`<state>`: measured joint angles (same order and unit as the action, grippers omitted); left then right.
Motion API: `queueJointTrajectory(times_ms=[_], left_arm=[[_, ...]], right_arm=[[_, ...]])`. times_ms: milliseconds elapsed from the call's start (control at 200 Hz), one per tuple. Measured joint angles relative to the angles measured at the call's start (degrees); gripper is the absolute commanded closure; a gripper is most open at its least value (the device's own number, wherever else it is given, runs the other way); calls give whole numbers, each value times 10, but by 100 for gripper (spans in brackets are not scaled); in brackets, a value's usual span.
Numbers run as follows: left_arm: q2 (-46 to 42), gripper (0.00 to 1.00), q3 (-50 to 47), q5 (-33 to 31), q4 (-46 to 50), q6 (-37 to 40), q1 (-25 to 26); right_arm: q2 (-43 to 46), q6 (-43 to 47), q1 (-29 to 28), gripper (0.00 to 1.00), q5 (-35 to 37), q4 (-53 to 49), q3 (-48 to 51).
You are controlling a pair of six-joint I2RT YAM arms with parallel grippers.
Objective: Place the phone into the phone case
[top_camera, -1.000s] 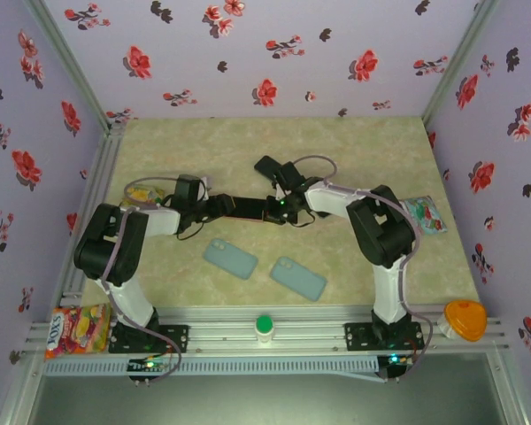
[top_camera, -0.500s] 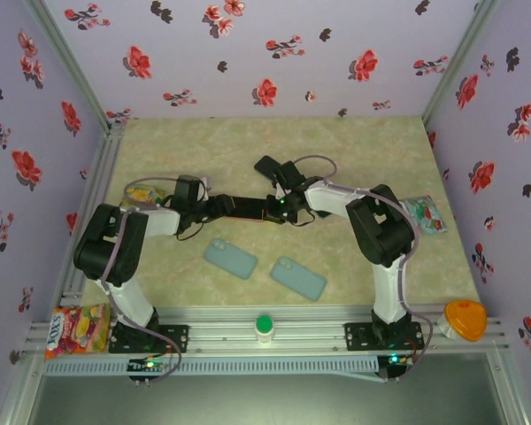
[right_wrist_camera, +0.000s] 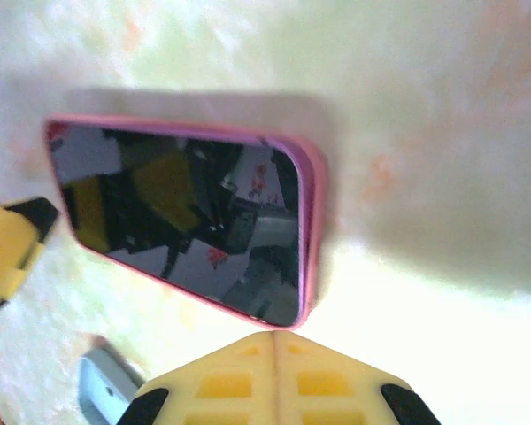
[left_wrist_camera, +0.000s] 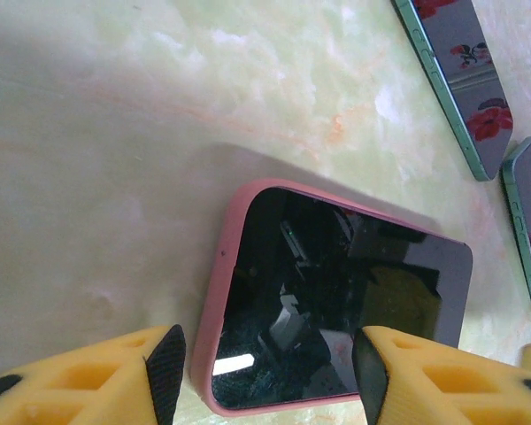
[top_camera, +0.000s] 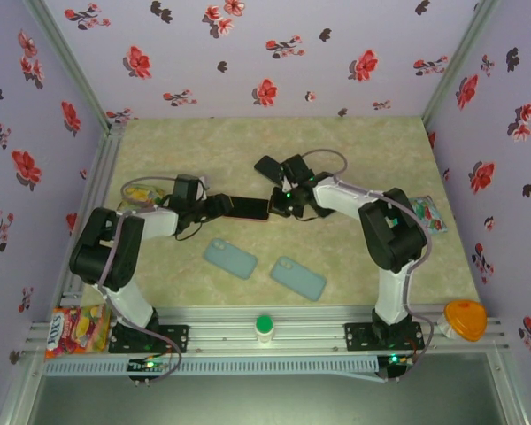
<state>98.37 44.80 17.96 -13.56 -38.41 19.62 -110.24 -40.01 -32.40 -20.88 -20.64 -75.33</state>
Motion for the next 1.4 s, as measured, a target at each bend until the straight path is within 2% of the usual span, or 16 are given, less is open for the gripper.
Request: queueJointTrajectory(times_ms=[180, 330, 655, 1400], left_arm=[[-2, 44, 0, -8, 9, 0, 0], [-2, 47, 2, -10, 12, 0, 0], [-2, 60, 5, -14, 16, 0, 0], [8, 61, 5, -15, 16, 0, 3]], right_arm=[[2, 37, 16, 98, 4, -13, -52], [-31, 67, 18, 98, 8, -26, -98], [-116, 101, 18, 98, 14, -65, -159], [-140, 115, 18, 98, 16, -78, -171]])
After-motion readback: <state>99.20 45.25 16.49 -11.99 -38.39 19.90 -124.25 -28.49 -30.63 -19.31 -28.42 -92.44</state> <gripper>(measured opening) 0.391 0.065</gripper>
